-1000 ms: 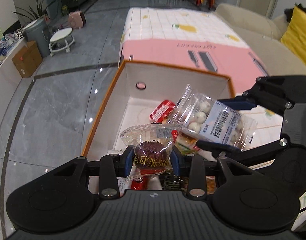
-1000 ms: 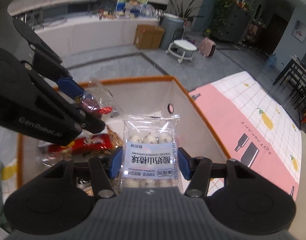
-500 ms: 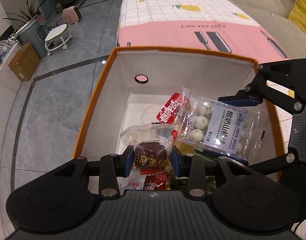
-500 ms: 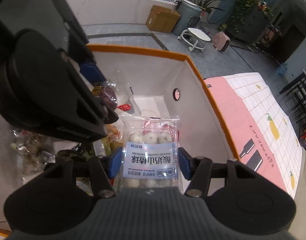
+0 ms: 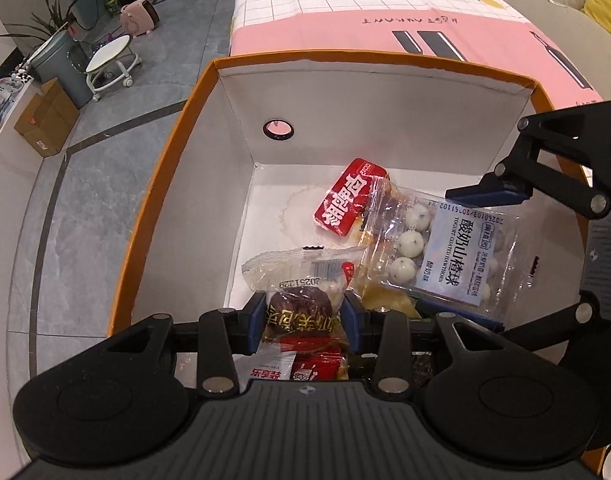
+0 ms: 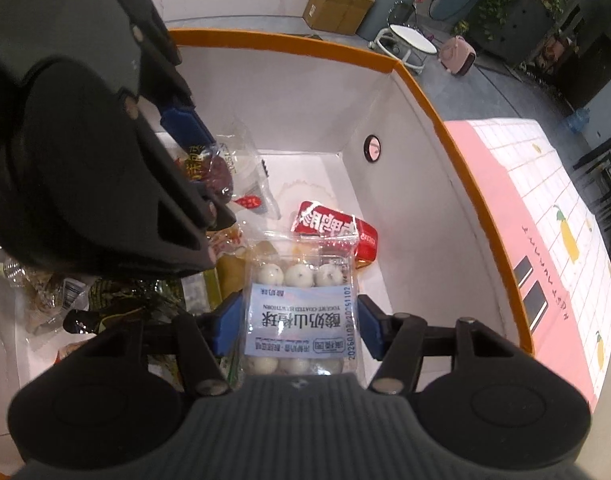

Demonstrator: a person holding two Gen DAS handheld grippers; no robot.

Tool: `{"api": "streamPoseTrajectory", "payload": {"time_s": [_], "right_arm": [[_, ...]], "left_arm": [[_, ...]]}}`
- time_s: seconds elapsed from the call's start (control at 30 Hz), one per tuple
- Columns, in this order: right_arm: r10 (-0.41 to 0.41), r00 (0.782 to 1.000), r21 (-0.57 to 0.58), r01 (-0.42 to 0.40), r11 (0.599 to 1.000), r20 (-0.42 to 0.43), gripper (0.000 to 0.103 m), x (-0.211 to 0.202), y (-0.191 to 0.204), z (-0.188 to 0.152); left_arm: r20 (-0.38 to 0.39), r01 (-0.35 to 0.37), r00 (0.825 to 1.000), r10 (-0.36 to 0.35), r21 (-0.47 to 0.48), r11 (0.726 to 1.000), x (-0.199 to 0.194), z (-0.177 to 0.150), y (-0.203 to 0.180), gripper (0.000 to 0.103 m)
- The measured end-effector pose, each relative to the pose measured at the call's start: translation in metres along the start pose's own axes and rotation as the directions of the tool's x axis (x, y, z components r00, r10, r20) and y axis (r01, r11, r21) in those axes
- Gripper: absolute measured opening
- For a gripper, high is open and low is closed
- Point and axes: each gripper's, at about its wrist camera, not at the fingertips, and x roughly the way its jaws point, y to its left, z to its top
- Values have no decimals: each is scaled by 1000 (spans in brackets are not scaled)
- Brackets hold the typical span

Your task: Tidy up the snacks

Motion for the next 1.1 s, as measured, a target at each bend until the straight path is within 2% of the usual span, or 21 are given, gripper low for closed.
{"api": "streamPoseTrajectory", "payload": {"time_s": [0.07,0.13,0.2,0.3,0.53,0.67,0.77,0.83,1.0,1.1], "right_arm": [[0,1000,7,0,1000,6,60,-1,0,2],[-5,1000,3,5,1000,3,64,-3,0,5],[-11,1000,-5,11,1000,1,76,-4,2,8],[-41,999,-30,41,999,7,87,-7,6,11],[-46,998,21,45,999,50,94,-43,0,17],[-47,993,86,38,996,108,95,-80,-5,19],[-83,981,153,56,987,177,96,-115,-8,13],[-109,967,222,57,973,229,96,-140,-7,7],[-183,916,393,31,919,356,99,-207,1,-26],[-230,885,444,30,896,404,99,-244,12,-48]], "left_arm": [[1,-1,1000,1,-4,1000,0,1,0,54],[-3,8,1000,-8,-11,1000,-1,0,0,71],[6,12,1000,-12,-21,1000,-6,-1,0,74],[22,13,1000,-12,-39,999,-14,-1,4,80],[105,-16,994,24,-80,997,-55,-3,12,82],[197,-51,978,68,-94,994,-92,-8,11,82],[289,-82,951,110,-106,991,-126,-15,5,82],[358,-98,924,134,-118,988,-148,-24,-1,82],[488,-124,852,189,-161,979,-198,-48,-25,83],[543,-126,813,209,-187,974,-224,-63,-39,87]]}}
